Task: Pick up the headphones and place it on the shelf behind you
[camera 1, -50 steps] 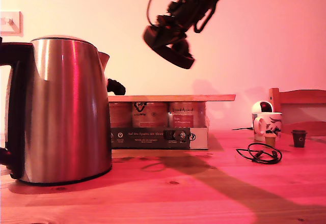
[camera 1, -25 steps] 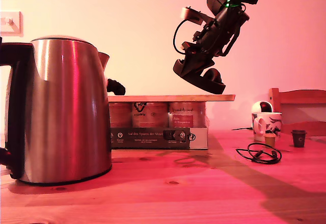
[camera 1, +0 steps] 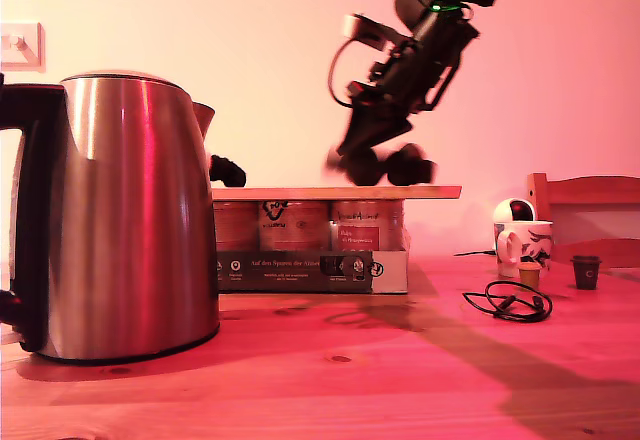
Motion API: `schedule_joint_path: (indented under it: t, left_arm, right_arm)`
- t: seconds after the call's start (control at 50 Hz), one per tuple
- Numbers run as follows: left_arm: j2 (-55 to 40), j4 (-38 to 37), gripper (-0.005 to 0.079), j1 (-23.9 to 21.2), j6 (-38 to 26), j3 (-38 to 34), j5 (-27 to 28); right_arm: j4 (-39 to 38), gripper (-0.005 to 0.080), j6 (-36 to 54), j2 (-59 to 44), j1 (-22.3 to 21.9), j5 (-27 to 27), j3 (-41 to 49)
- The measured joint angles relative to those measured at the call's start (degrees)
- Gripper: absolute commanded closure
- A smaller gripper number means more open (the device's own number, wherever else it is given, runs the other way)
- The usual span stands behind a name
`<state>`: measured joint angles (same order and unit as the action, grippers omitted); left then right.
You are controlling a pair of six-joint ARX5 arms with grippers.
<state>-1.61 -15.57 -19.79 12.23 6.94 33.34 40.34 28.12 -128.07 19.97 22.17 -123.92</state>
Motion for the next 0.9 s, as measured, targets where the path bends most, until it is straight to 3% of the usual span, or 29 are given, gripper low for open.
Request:
schedule_joint_path:
  t: [0.4,0.5,0.62,0.82,0.9]
  left_arm:
    - [0.0,-7.1,0.0761,0.0,0.0,0.0,0.0]
    - [0.0,-7.9,0.0761,0.0,0.0,0.0,0.0]
    - [0.0,-8.0,0.0761,0.0,0.0,0.0,0.0]
    - [0.0,-2.8,0.0761,0.0,0.0,0.0,-5.6]
    - [0.0,-1.7,0.0761,0.0,-0.1,0.0,-8.2]
  right_arm:
    - [2.8,0.0504,-1.3,0.0,0.8,-1.7,-4.4]
    - [4.4,0.0581,-4.0,0.0,0.8,-1.7,-7.1]
    - [6.8,0.0772,-4.7,0.0,1.0,-1.7,-10.9]
    - [7.0,0.0763,-9.6,0.0,2.4,-2.1,-17.3]
    - [7.1,0.0763,-10.3,0.0,3.4,-5.2,-19.4]
